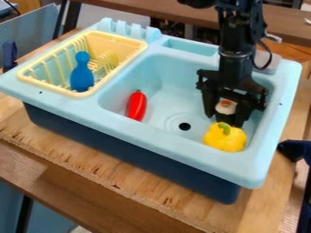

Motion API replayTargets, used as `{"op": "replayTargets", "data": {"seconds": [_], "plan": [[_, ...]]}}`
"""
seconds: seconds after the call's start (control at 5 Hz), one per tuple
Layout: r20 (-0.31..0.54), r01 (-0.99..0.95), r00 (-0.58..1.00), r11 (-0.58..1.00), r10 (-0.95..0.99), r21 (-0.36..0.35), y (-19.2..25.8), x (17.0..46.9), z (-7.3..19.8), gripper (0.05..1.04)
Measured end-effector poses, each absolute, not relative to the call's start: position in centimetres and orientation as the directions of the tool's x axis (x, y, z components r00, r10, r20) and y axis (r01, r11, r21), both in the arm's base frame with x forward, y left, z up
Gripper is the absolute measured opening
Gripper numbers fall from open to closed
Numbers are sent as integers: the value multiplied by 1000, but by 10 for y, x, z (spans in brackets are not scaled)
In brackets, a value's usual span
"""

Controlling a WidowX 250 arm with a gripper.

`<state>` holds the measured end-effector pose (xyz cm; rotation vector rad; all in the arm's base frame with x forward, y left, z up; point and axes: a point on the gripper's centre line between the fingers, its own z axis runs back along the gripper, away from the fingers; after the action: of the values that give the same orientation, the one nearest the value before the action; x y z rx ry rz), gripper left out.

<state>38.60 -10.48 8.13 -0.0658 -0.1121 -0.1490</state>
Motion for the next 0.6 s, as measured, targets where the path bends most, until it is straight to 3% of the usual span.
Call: {"op": "replayTargets", "data": {"seconds": [0.2,0.6], "plan": [[172,129,979,985,-108,-117,-105,383,101,1009],[276,64,961,974,-1,-219,-85,356,164,1001]]}}
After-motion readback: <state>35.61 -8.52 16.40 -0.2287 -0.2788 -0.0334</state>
